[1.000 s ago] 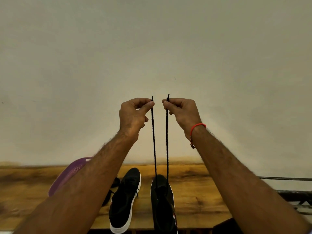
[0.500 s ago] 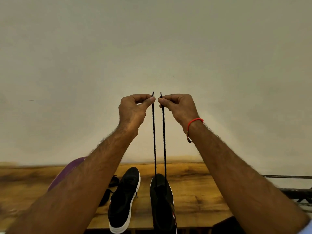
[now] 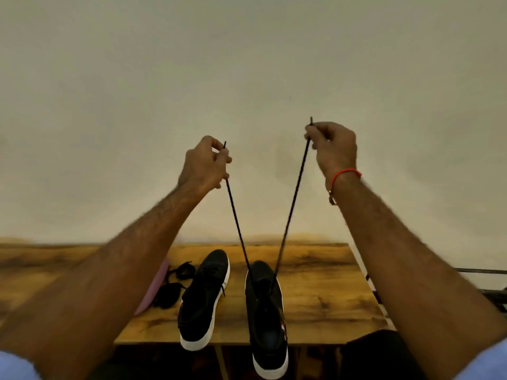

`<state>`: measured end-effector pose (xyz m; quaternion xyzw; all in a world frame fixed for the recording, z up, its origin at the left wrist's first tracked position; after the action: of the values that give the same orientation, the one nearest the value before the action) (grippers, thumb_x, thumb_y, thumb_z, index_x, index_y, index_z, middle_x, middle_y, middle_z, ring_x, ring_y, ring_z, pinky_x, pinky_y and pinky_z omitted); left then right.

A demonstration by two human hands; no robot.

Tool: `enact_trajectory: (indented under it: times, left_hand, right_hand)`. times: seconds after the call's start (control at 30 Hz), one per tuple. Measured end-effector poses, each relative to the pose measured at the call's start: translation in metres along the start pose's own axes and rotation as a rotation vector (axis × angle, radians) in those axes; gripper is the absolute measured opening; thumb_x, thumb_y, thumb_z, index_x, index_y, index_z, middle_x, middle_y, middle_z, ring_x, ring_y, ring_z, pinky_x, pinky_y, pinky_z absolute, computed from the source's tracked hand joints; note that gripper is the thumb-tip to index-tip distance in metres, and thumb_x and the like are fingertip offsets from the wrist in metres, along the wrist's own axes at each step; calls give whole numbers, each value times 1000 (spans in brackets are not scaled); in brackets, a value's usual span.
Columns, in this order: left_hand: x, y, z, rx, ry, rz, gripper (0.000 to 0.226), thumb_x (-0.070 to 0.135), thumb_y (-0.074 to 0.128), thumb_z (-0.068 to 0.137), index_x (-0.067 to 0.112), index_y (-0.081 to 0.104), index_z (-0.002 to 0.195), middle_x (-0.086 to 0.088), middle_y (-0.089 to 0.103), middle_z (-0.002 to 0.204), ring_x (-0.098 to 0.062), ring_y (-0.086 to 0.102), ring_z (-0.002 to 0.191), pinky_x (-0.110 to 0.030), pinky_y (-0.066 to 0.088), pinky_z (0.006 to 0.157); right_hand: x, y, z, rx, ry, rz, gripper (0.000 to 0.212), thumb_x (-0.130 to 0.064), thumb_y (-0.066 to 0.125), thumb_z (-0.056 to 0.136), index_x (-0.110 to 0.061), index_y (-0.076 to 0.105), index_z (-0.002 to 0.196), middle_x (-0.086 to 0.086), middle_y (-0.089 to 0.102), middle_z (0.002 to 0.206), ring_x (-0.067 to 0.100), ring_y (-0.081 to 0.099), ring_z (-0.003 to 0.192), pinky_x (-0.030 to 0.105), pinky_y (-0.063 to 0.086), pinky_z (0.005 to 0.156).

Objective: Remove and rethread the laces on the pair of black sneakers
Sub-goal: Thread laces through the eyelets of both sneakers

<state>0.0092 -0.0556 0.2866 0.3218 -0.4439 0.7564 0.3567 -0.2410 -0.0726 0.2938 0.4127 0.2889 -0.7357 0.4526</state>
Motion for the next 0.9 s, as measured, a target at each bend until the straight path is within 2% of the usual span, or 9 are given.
enact_trajectory:
  times: [0.1,0.27,0.37,0.5,0.57,0.67,0.77,0.83,0.9]
  left_hand:
    - [-45,15,-7,-94,-31,63,11,23,56,102,15,56,110,0,73,103,-17,75,66,-31,55,46]
    - [-146,60,-53,-231,-117,241,4,24,63,99,25,59,99,5,68,107,-19,74,76,-36,60,54]
    - [-192,87,-84,-337,-219,278,3,25,60,101,26,57,101,4,69,107,-13,73,77,-38,63,61]
    - [-225,107,-113,-378,-293,283,2,21,59,101,22,61,101,-3,69,92,-15,73,68,-41,61,53]
    - [-237,112,-127,-414,-288,308,9,22,59,101,24,62,109,-3,68,103,-18,72,80,-40,63,65]
    - [-238,114,-149,-433,-183,377,31,33,61,100,21,60,129,1,58,130,-17,61,112,-32,53,93]
    - [-216,117,-167,-398,-190,344,31,58,61,91,29,62,103,11,58,107,-8,60,94,-31,55,79]
    - [-203,124,-172,-474,-223,391,40,71,63,82,32,57,86,13,61,87,-5,61,79,-31,56,67]
    - [-198,130,-176,-576,-255,488,40,69,68,80,31,57,89,11,62,83,-5,61,76,-30,57,66]
  right_hand:
    - [35,2,-8,-103,57,-54,13,-24,68,85,-30,72,74,-7,74,73,16,72,82,47,57,88]
    - [129,7,-68,-318,229,-381,18,-40,71,78,-57,67,73,-25,71,74,10,69,90,52,50,92]
    - [165,5,-106,-392,319,-417,10,-36,76,81,-43,70,80,-19,72,82,8,68,92,48,52,94]
    - [200,6,-147,-517,351,-481,9,-33,74,87,-39,69,82,-17,72,85,5,67,89,44,55,90]
    - [211,9,-161,-591,346,-506,15,-31,73,89,-41,67,80,-19,70,87,5,66,92,38,55,89]
    - [219,22,-169,-745,309,-525,9,-34,72,89,-39,70,82,-21,70,93,3,62,101,40,52,94]
    - [222,32,-171,-833,245,-518,6,-37,73,87,-43,72,88,-24,70,95,-2,61,102,45,49,97]
    - [225,38,-172,-858,210,-534,7,-38,75,86,-44,72,87,-26,69,91,-3,62,99,46,48,97]
    - [227,39,-174,-880,206,-522,6,-37,76,84,-41,72,85,-24,70,88,-4,62,95,41,48,96]
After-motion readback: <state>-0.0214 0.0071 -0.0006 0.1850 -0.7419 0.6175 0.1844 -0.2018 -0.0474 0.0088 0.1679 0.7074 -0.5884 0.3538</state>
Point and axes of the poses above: each hand's wrist, its own z-axis towards the middle knuckle, its own y-axis out of the palm, x = y × z, the point moved 2 cm from there along z, towards the middle knuckle
